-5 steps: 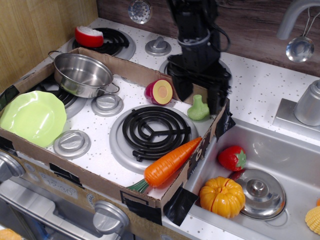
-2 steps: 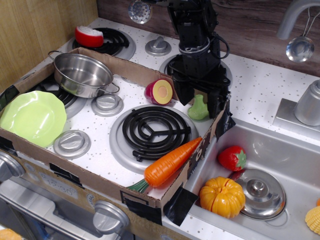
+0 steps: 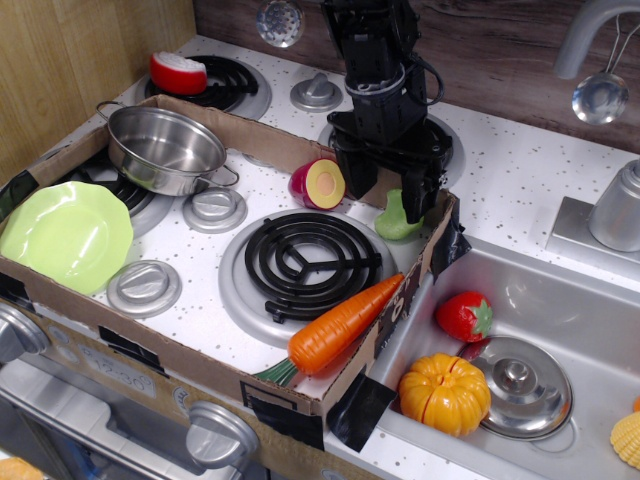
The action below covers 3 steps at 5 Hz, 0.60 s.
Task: Put broccoli in pot
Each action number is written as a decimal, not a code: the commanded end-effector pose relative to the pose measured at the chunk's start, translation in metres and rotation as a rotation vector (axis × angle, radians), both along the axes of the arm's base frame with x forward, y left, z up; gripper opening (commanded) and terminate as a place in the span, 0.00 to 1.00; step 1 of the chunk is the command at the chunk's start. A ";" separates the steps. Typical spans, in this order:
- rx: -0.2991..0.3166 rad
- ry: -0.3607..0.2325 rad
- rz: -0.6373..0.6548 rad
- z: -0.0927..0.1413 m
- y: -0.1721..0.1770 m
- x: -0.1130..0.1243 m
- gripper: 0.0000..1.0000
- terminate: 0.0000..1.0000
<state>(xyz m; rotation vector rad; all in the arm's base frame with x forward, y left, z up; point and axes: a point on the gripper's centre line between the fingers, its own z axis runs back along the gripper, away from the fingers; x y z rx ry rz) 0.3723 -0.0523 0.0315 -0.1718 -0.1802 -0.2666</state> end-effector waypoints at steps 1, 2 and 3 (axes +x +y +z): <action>-0.030 -0.056 -0.022 0.006 -0.010 0.016 0.00 0.00; -0.025 -0.085 -0.029 0.008 -0.013 0.016 0.00 0.00; -0.014 -0.096 0.028 0.017 -0.016 0.007 0.00 0.00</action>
